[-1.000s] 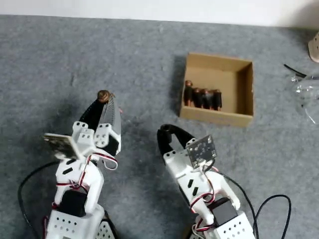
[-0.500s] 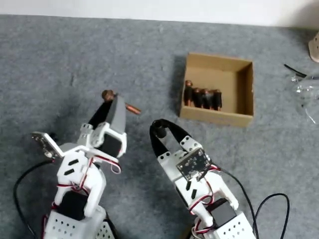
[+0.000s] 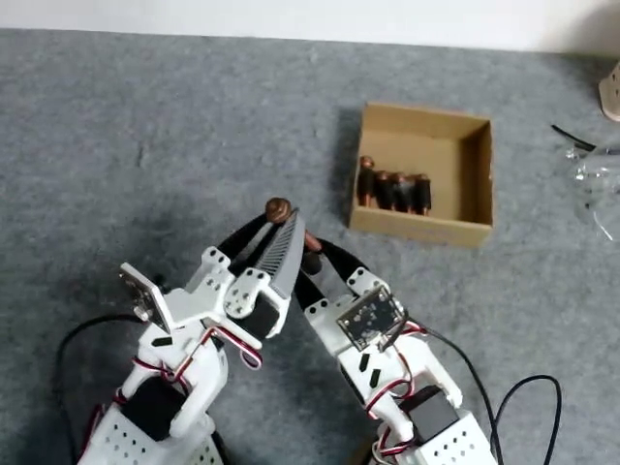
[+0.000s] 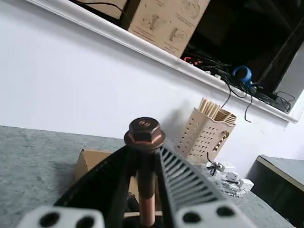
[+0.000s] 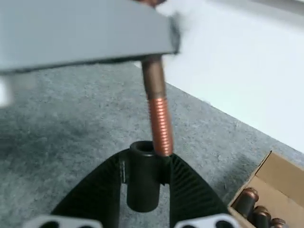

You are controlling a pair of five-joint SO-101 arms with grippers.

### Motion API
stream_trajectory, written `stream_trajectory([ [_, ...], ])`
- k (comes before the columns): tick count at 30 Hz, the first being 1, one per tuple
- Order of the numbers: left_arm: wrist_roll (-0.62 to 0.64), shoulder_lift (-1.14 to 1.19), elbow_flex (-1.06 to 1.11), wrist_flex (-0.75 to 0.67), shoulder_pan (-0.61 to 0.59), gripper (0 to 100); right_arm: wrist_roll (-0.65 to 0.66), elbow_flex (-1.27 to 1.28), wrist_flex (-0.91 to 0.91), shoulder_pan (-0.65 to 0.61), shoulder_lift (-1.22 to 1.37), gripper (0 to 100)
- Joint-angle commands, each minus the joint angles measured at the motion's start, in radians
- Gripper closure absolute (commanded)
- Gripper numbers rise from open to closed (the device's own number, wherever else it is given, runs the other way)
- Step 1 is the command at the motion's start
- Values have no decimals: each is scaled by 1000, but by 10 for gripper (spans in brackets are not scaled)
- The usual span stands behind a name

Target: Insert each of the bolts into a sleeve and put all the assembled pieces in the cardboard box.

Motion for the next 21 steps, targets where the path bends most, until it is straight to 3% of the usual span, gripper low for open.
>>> stream_trajectory([
  [1, -11, -19, -19, -26, 19, 994, 12, 154, 2, -4, -15, 994],
  [21, -11, -18, 41, -25, -48, 994, 12, 154, -4, 35, -16, 994],
])
